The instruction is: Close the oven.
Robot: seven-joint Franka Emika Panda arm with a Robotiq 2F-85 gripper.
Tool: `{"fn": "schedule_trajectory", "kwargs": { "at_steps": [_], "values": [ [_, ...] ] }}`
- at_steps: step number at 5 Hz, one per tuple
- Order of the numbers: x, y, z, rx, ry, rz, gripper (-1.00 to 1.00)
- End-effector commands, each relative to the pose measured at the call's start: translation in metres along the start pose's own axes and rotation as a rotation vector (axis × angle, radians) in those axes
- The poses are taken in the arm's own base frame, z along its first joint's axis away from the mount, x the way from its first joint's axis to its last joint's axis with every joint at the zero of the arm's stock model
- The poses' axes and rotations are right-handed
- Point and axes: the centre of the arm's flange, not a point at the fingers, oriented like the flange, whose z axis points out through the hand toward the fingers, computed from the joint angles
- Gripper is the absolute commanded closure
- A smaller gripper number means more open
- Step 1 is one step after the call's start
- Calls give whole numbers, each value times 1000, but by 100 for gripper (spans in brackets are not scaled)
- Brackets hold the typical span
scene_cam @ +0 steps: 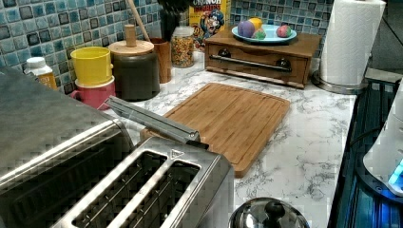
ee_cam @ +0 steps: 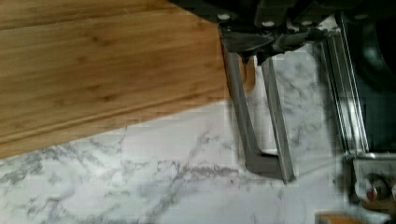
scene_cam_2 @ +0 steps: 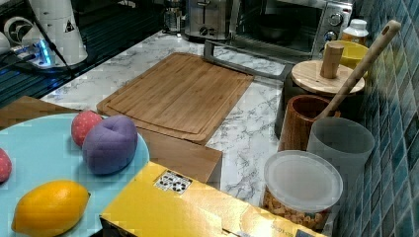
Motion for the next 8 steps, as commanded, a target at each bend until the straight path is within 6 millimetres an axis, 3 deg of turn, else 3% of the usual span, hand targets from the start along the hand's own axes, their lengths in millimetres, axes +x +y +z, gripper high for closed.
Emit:
{"fn": "schedule_trajectory", "kwargs": {
  "at_steps": [1, 3, 5, 6, 8],
  "values": [
    [-1, 61, 47, 230, 18, 48, 100],
    [-3, 40, 104, 287, 3, -42, 100],
    [-12, 23, 141, 300, -31, -135, 100],
    [-12, 23, 163, 270, -78, -109, 100],
    [-14, 18, 180, 281, -91, -98, 100]
  ]
}}
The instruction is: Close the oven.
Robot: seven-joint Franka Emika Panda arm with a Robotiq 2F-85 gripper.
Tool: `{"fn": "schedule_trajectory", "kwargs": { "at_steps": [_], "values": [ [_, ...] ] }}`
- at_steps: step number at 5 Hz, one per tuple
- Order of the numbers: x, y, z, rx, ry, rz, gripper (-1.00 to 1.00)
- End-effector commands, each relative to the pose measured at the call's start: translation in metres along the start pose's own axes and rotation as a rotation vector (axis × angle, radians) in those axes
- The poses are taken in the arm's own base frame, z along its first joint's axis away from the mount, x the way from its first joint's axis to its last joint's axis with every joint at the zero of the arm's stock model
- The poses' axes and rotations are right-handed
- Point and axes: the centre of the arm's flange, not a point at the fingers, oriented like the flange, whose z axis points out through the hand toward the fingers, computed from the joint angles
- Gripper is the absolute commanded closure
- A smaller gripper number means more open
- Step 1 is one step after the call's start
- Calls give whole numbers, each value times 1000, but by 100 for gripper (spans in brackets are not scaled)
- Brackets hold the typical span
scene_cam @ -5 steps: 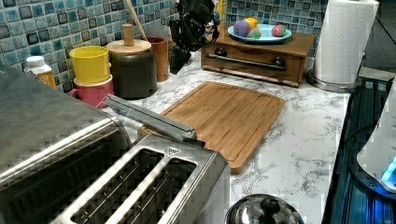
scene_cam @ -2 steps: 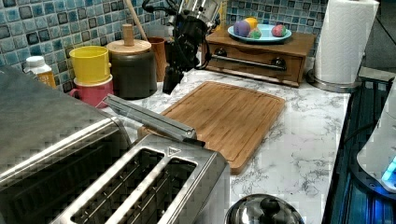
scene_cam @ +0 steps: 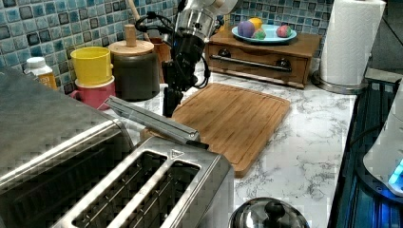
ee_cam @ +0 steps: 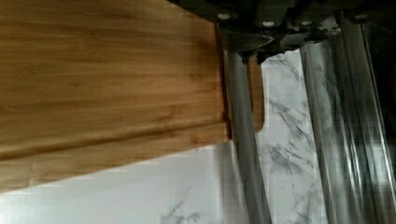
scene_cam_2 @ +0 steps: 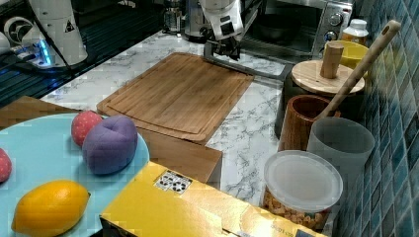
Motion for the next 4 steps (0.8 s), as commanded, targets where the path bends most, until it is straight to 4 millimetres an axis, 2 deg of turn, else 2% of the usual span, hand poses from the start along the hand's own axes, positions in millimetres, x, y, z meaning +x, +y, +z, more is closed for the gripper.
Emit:
{"fn": "schedule_trajectory", "kwargs": {
  "at_steps": [1, 3, 4],
  "values": [
    [5, -29, 10, 86, 50, -33, 100],
    [2, -55, -5, 172, 129, -106, 100],
    [0, -67, 9, 175, 93, -130, 100]
  ]
}}
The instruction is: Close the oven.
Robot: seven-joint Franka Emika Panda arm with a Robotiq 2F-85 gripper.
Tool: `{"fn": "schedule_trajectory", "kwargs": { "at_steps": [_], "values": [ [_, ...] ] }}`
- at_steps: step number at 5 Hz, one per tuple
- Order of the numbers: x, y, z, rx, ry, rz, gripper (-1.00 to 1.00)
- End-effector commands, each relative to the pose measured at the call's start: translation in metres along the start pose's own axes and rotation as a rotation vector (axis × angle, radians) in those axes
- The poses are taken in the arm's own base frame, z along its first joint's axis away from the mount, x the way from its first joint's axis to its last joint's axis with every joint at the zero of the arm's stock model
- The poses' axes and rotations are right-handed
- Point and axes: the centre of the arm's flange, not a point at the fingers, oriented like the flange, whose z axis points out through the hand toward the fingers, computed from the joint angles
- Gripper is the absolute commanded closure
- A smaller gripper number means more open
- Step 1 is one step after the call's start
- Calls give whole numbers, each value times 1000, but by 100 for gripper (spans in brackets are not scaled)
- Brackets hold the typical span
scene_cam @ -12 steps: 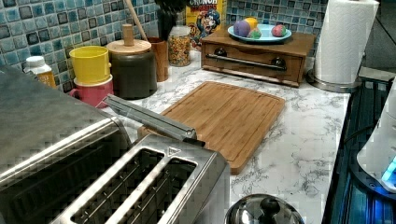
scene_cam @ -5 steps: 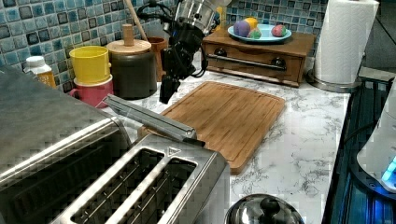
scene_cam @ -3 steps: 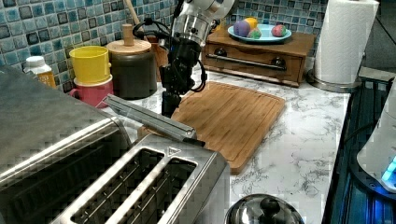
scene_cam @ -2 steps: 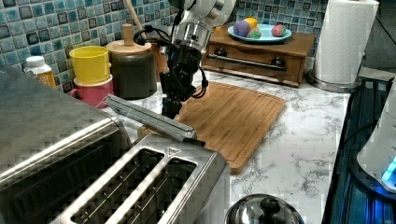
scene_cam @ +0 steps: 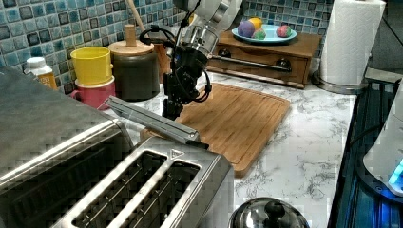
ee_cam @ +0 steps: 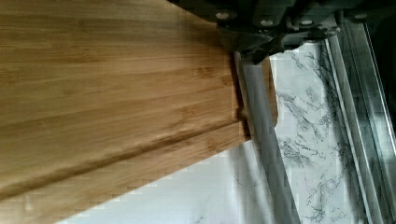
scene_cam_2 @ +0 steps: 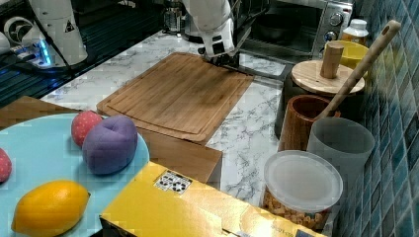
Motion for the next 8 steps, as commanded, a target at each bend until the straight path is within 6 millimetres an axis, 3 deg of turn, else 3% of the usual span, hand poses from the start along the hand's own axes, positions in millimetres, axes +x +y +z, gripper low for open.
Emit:
{"fn": "schedule_trajectory", "kwargs": {
  "at_steps": [1, 2, 3, 4, 5, 7, 8],
  "values": [
    [-10, -110, -20, 126, 84, -246, 100],
    [-13, -123, -30, 159, 123, -264, 100],
    [-17, -138, -21, 167, 95, -299, 100],
    [-12, -152, 8, 113, 21, -308, 100],
    [-5, -148, 51, 68, -93, -279, 100],
    [-12, -153, 41, 131, -69, -288, 100],
    [-21, -184, 21, 154, -37, -295, 100]
  ]
}}
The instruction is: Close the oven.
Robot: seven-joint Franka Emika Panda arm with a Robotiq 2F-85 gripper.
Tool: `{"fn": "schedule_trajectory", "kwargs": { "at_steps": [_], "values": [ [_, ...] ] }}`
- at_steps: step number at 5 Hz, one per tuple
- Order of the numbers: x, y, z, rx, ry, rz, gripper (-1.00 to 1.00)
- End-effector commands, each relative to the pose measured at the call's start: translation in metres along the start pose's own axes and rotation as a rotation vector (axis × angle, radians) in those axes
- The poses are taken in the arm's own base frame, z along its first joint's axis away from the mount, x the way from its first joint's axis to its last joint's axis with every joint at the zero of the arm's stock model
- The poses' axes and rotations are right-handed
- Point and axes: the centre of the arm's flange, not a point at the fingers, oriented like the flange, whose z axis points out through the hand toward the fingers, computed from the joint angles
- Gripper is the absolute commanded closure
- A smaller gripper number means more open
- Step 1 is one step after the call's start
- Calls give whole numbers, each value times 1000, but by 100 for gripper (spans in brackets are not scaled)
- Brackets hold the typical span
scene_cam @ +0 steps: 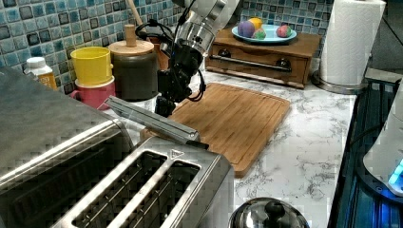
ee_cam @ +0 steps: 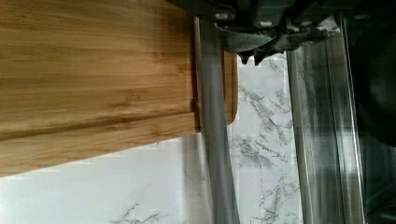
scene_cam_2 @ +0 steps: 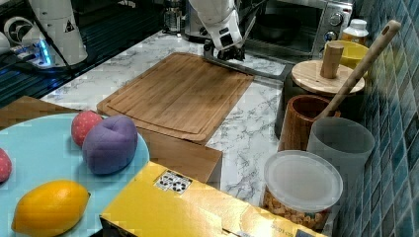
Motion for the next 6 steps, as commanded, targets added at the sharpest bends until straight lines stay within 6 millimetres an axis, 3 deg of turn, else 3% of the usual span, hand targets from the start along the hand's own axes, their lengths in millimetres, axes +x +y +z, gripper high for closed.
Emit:
{"fn": "schedule_trajectory", "kwargs": {
  "at_steps": [1, 2, 3, 5, 6],
  "values": [
    [-13, -225, 4, 135, -42, -270, 100],
    [-29, -290, -7, 115, -24, -363, 100],
    [-46, -344, 11, -11, -24, -419, 100],
    [-43, -384, 62, -327, -25, -359, 100],
    [-37, -410, 61, -478, 34, -317, 100]
  ]
}}
